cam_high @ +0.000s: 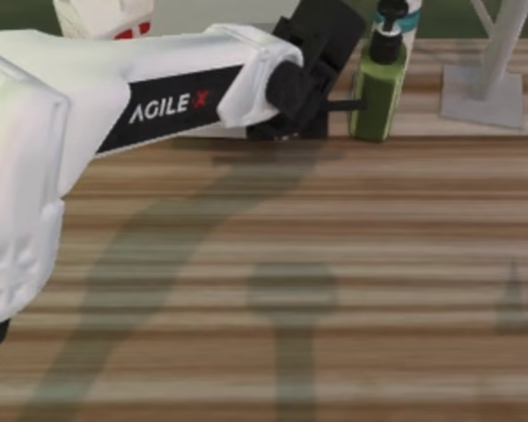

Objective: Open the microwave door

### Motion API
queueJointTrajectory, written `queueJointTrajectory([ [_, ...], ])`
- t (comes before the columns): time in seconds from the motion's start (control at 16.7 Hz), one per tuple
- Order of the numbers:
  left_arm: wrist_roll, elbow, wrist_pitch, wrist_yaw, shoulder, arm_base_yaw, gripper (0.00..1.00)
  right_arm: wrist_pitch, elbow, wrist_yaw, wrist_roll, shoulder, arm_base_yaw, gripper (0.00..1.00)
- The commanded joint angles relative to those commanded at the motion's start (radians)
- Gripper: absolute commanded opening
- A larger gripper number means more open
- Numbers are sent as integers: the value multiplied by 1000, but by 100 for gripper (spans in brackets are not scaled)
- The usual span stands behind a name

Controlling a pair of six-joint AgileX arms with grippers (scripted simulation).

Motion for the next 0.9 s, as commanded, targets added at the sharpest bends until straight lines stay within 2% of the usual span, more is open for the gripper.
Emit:
queueJointTrajectory([
  [0.48, -3, -1, 3, 8, 6, -6, 0, 0, 0, 0, 0, 0, 0, 100],
  [0.9, 51, -78, 52, 32, -46, 4, 0, 0, 0, 0, 0, 0, 0, 100],
])
